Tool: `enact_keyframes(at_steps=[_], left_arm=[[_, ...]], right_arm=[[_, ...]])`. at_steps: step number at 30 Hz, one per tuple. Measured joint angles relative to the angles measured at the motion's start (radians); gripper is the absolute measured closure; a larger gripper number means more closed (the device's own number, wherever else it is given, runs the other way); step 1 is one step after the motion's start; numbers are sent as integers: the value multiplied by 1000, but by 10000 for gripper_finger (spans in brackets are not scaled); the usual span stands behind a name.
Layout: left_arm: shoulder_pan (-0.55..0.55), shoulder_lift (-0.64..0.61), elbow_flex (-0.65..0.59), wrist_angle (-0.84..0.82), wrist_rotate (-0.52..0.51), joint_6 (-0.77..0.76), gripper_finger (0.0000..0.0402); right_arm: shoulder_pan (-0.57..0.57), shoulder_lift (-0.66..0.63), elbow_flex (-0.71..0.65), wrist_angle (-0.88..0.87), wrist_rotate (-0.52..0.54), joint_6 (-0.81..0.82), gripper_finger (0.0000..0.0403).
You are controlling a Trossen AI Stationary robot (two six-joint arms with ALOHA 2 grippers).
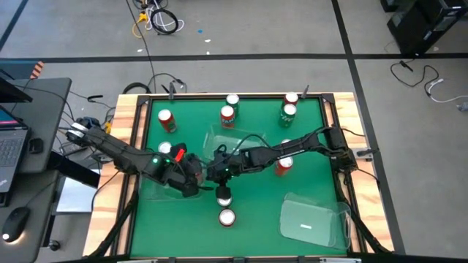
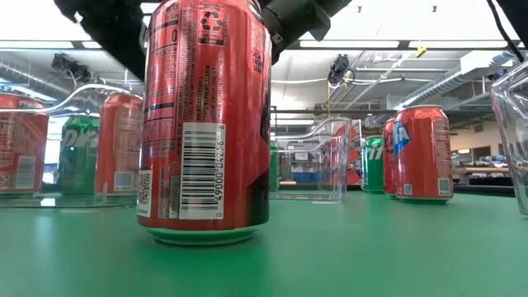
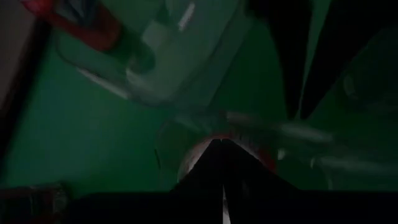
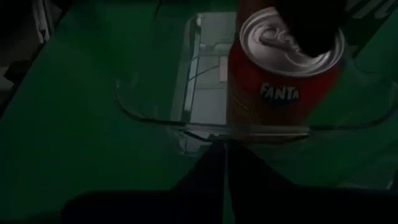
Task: Sort soda cans
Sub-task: Put the bottom left red soda can into the bottom left transparent bin, then put the green soda can into the bottom right transparent bin
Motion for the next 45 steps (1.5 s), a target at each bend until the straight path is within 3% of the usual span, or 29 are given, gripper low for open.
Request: enact_keyframes(at_steps=[8, 14, 21, 27, 32, 36, 40, 45], left_arm=[[-19, -79, 26, -8, -36, -6, 401], [-73, -188, -69, 79, -79, -31, 401], [-136, -344, -259, 335, -134, 26, 401], [-133, -469, -481, 773, -127, 288, 402], [-132, -529, -584, 1041, -111, 448, 401], [-132, -542, -611, 1142, -116, 544, 401], [-132, -536, -618, 1135, -178, 575, 401], [-132, -536, -648, 1163, -234, 573, 401]], right_arm=[[1, -23, 0, -10, 14, 3, 336], [3, -54, 0, -46, 53, -9, 279], [-2, -149, 0, -202, 58, -30, 229], [40, -252, 0, -381, 69, -23, 193], [101, -279, 0, -411, 71, 71, 160], [149, -278, 0, -375, 76, 178, 132], [176, -278, 0, -334, 118, 298, 108], [202, -261, 0, -281, 153, 325, 95]])
